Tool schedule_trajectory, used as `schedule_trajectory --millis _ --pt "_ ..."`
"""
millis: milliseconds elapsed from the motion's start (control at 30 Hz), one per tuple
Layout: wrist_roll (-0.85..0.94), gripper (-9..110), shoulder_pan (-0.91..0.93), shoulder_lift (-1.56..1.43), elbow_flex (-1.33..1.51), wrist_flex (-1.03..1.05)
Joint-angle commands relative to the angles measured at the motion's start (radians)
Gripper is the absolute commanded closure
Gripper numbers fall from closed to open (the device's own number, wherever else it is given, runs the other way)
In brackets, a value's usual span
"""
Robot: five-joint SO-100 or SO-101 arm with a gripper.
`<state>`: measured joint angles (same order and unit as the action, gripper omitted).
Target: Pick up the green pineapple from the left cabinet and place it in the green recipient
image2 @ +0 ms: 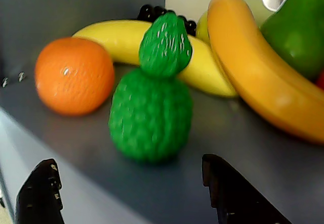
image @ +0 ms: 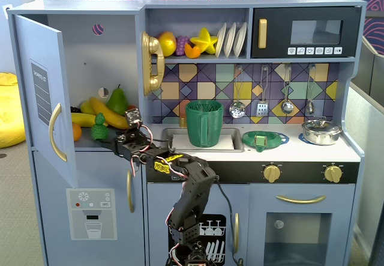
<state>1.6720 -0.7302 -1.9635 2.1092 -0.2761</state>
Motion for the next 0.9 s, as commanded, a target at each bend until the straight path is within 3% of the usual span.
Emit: schedule_trajectory --millis 0,500,867 --pt "-0.025 69 -0.02 0.051 -0.152 -0.038" --pt "-0.118 58 0.012 0.112 -0.21 0.026" --pt "-0.097 59 0.038 0.221 -0.293 0.023"
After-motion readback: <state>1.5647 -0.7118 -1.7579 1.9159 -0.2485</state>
